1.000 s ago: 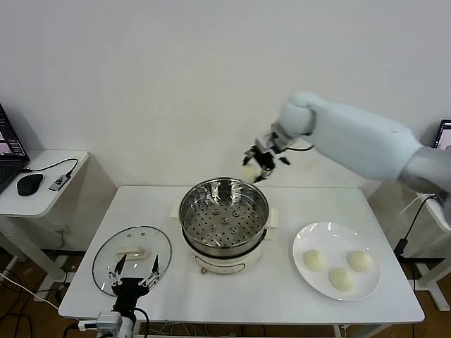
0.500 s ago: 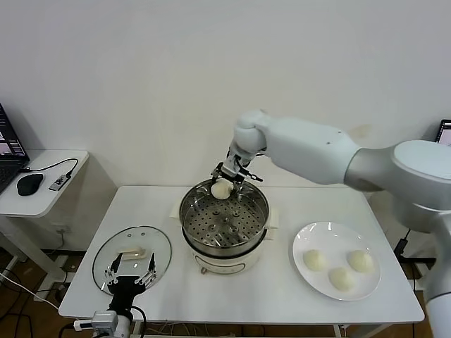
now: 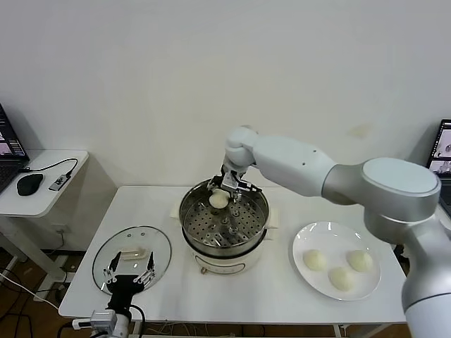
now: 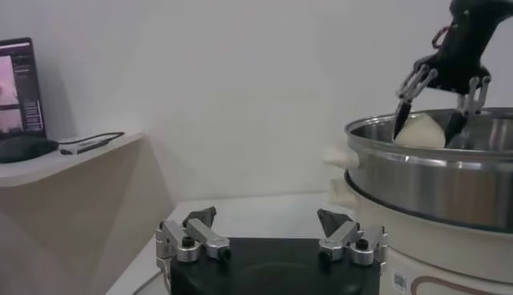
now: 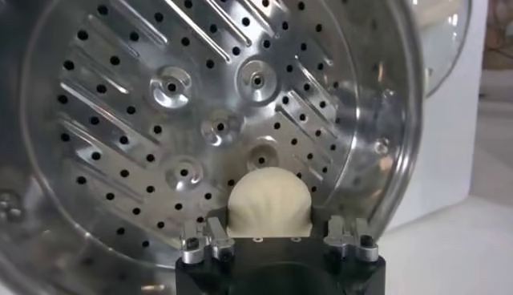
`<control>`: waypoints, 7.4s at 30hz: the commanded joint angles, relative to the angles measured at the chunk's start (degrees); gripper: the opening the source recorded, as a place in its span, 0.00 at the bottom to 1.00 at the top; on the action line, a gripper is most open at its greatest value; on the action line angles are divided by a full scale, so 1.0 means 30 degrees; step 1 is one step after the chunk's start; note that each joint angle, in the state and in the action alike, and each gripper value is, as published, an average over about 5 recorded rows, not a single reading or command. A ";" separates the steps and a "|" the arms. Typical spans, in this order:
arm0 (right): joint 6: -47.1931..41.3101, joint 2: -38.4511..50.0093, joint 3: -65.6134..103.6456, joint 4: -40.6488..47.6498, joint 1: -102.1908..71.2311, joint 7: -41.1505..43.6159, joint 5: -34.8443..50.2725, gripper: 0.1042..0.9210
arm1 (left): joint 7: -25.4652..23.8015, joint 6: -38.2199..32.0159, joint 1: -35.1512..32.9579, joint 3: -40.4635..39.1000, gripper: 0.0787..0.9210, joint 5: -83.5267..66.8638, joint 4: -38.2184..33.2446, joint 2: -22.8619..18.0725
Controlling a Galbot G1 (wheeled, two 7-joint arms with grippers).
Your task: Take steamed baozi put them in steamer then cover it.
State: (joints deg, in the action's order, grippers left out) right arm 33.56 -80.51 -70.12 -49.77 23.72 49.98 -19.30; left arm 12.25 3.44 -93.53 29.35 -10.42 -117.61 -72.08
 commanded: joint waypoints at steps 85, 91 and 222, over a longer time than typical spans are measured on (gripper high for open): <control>-1.7588 1.4815 0.6471 -1.0384 -0.9765 0.0797 0.5528 0.86 | 0.0035 0.1161 -0.0056 0.0170 0.88 0.1340 -0.0522 0.0402; -1.7737 1.4785 0.6441 -1.0346 -0.9739 0.0875 0.5562 0.79 | 0.0033 0.1154 -0.0029 0.0122 0.88 0.1386 -0.0510 0.0341; -1.6042 2.2338 1.2204 -1.6098 -1.5031 0.3654 0.3577 0.88 | -0.0025 0.1065 0.0014 -0.0278 0.88 0.2359 -0.0620 -0.0070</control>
State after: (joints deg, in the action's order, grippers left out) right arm -15.01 -14.23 -40.51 -98.45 -10.98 62.57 -4.74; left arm 12.21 6.71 -93.22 28.27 -3.46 -119.23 -72.29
